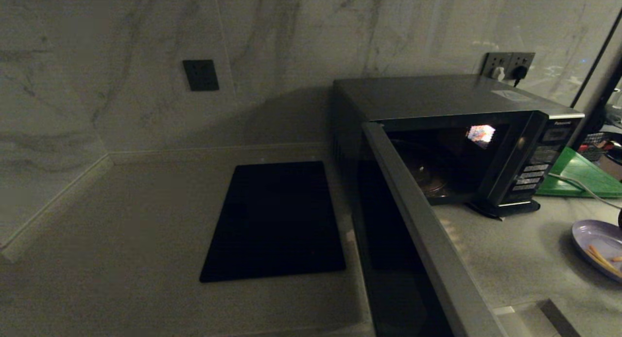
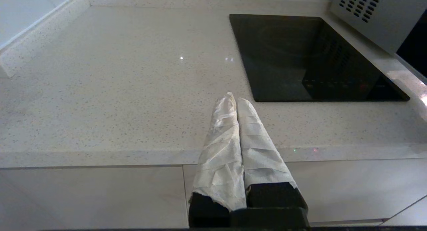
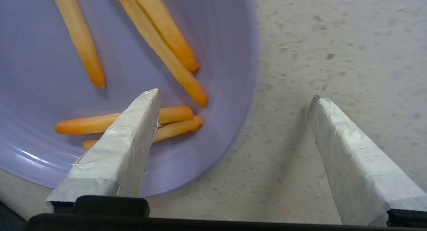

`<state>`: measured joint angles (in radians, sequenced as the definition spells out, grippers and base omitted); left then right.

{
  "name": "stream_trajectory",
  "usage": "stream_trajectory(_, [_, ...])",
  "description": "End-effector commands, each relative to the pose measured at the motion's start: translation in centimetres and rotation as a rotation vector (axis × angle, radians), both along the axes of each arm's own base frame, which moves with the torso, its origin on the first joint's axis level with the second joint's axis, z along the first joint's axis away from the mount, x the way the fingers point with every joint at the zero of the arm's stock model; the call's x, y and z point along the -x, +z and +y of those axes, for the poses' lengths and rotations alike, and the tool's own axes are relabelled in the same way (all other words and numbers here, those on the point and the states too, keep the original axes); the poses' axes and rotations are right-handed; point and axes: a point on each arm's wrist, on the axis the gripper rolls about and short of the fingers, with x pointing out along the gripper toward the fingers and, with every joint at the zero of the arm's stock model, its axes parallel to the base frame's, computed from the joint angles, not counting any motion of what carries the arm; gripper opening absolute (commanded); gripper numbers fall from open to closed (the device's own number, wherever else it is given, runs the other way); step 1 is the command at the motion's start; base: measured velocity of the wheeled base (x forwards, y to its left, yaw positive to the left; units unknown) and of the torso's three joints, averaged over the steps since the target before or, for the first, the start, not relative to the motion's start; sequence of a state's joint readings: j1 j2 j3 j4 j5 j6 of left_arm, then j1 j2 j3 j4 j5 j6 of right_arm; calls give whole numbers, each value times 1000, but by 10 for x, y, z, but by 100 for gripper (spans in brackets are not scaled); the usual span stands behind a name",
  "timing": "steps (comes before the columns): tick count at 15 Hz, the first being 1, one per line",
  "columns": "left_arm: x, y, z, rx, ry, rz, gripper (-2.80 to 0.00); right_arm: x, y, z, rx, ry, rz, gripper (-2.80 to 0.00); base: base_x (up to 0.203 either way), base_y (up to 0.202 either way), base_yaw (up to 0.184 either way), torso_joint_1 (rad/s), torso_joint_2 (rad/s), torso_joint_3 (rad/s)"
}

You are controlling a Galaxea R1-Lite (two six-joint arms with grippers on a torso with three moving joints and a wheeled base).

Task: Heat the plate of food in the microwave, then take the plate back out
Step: Put the plate in the microwave oven

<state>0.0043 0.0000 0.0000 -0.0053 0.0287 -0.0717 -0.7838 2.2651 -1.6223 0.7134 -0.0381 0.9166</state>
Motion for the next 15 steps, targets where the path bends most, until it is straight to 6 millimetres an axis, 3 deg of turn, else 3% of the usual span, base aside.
stream_trajectory(1, [0,0,0,0,1,1,-280,-2,-4,0,-9,-2,8,0,0,0,0,0,0,0])
stream_trajectory(2, [0,0,0,0,1,1,-280,-3,-4,-1,-7,-2,6,0,0,0,0,0,0,0])
stream_trajectory(3, [0,0,0,0,1,1,-280,-3,-5,-1,-7,-2,6,-280,0,0,0,0,0,0])
stream_trajectory(15, [0,0,0,0,1,1,-280,-5,-1,-4,7,2,-7,-280,0,0,0,0,0,0])
